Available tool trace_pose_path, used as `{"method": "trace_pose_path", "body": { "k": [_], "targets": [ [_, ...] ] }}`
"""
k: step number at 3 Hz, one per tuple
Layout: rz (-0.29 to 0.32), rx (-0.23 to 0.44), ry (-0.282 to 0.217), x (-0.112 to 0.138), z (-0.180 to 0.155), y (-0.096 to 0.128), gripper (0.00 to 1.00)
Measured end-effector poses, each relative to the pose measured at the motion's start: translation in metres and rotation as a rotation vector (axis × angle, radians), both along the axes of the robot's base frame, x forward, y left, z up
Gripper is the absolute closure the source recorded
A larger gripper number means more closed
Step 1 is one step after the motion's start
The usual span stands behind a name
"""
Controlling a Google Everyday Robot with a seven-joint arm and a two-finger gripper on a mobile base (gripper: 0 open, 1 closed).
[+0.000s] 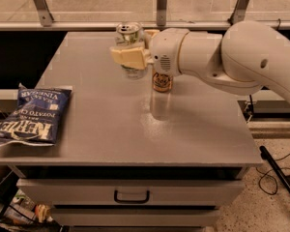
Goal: Move 7up can near blue chip bag
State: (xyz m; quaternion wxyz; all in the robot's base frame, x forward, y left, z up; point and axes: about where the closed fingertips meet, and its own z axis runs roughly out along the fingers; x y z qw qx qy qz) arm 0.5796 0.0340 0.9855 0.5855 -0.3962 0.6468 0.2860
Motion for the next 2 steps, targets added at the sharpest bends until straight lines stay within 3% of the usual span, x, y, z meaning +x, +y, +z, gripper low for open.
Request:
{"method": "trace_pose_path", "body": {
  "k": [2],
  "targets": [
    [0.027, -0.018, 0.021, -0.023, -0.036, 0.041, 1.0]
  ]
}}
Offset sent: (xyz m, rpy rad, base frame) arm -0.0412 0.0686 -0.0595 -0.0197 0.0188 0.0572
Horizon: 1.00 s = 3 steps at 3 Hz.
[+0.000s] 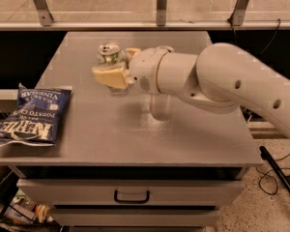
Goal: Move 7up can near blue chip bag
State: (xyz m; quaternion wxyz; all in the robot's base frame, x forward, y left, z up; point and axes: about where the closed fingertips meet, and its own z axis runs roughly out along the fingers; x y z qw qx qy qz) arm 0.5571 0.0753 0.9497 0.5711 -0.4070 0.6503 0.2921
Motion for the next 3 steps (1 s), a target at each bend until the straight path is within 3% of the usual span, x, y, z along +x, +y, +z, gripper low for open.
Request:
{"method": "trace_pose_path", "body": {
  "k": [1, 3],
  "targets": [
    [0.034, 0.037, -0.003, -0.009, -0.022, 0.014, 1.0],
    [0.087, 0.101, 0.065, -0.02, -0.063, 0.034, 1.0]
  ]
}}
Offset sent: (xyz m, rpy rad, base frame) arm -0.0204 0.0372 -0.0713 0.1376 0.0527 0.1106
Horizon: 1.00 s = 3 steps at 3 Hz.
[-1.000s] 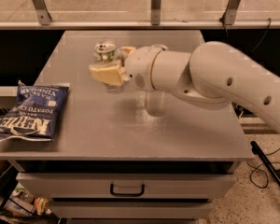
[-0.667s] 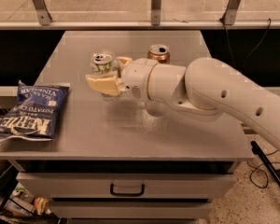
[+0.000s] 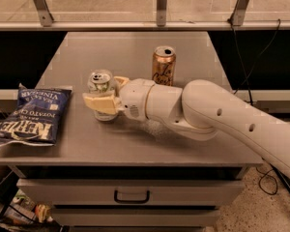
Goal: Move 7up can near blue chip bag
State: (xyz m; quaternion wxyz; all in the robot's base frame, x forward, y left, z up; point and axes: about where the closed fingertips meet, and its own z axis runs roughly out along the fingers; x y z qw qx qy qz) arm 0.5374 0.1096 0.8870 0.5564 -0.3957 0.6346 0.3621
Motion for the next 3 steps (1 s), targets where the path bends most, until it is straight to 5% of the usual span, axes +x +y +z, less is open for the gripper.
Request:
{"method": "trace_pose_path", "body": {
  "k": [3],
  "targets": [
    [-0.004, -0.007, 0.025, -0.0055, -0.0044, 0.0037, 1.0]
  ]
}}
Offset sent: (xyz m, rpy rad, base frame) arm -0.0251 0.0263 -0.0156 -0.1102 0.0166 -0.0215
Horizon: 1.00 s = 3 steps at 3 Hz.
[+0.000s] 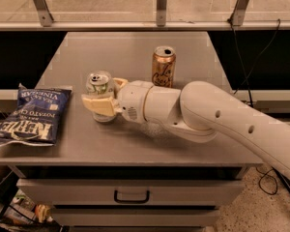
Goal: Move 7up can near blue chip bag
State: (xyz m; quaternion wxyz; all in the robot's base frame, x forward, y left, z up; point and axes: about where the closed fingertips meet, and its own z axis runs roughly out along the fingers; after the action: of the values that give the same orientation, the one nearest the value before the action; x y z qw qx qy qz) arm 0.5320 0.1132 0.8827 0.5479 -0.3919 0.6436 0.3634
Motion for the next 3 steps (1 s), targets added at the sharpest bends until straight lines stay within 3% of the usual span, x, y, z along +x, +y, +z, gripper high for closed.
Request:
{"method": "trace_pose_path", "body": {
  "k": [1, 3],
  "targets": [
    [0.003, 0.0, -0.001, -0.0009, 0.0005, 0.0019, 0.82],
    [0.01, -0.001, -0.003, -0.0026, 0.0015, 0.0055, 0.36]
  ]
}}
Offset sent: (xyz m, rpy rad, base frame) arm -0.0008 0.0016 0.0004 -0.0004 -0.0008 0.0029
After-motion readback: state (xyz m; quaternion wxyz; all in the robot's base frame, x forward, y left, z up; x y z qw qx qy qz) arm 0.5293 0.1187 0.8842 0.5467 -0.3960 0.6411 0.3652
